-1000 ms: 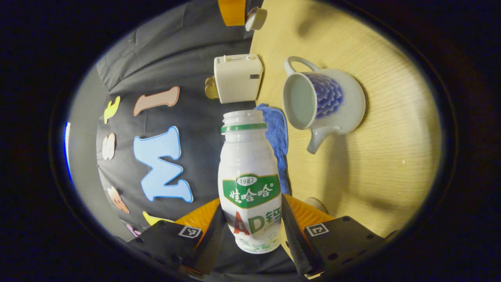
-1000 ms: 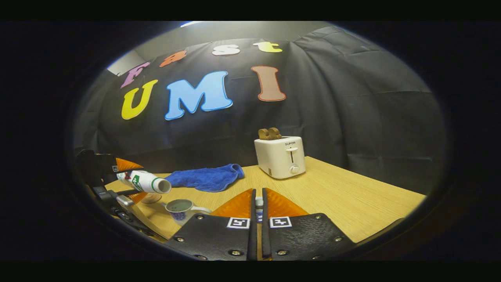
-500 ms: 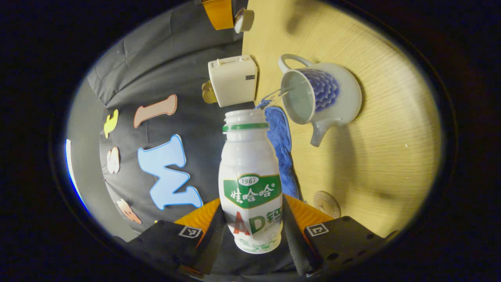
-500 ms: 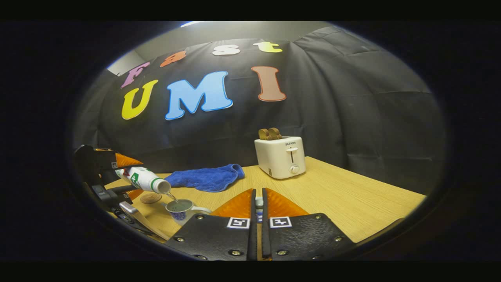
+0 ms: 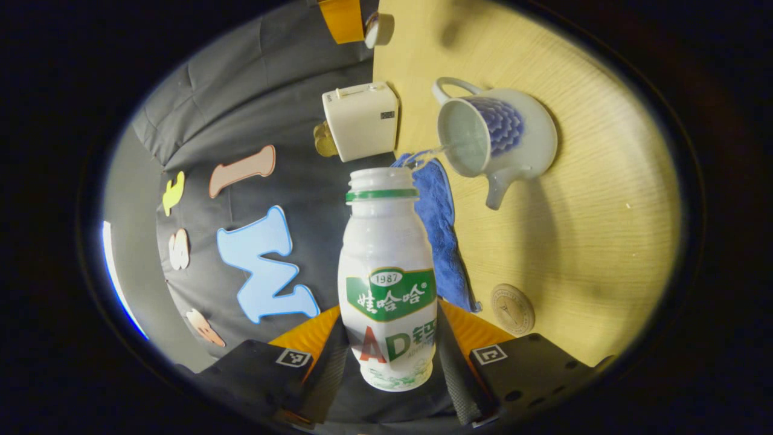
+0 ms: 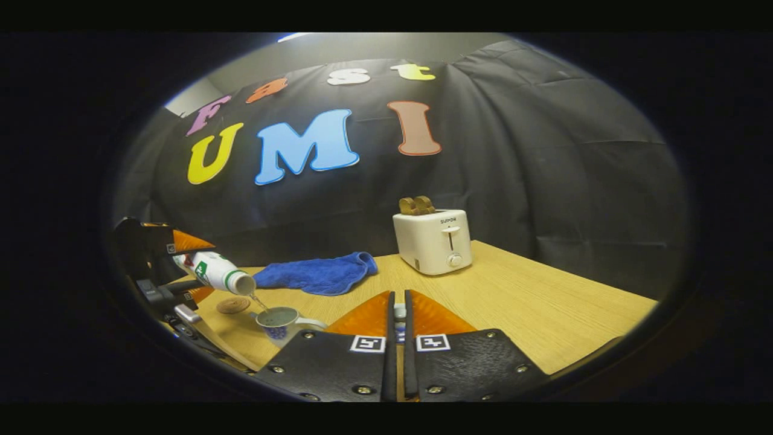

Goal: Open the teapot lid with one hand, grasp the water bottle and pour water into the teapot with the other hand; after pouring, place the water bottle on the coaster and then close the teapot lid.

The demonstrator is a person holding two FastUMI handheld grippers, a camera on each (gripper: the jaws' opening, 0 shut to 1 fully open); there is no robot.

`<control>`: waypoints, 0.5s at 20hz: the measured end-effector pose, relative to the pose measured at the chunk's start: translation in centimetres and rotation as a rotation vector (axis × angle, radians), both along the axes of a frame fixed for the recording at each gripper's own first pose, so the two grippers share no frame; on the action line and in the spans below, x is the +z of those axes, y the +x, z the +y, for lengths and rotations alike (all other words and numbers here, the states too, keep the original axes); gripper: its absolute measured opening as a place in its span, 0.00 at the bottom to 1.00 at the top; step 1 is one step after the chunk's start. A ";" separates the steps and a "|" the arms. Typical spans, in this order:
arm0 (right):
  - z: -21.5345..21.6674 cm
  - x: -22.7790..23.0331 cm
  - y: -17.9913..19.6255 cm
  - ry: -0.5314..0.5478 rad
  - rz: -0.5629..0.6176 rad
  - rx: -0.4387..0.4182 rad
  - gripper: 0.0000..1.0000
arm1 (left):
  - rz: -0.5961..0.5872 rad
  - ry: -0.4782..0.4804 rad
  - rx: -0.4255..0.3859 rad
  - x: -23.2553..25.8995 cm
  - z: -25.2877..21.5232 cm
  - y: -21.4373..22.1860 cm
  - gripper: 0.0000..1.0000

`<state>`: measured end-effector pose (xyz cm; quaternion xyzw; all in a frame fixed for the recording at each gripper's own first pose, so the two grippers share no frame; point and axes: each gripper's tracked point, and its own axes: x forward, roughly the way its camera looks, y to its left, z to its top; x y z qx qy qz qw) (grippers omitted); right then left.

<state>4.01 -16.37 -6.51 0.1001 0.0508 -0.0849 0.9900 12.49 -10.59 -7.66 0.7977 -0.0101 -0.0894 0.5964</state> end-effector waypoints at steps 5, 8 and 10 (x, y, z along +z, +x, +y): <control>0.1 0.0 0.1 -0.003 0.004 0.005 0.05 | -0.003 0.007 0.009 0.1 -0.1 0.2 0.87; 0.1 -0.1 0.1 -0.004 0.007 0.005 0.05 | -0.004 0.018 0.011 0.1 -0.2 0.2 0.87; 0.1 -0.1 0.1 -0.007 0.007 0.004 0.05 | -0.005 0.024 0.009 0.0 -0.3 0.1 0.87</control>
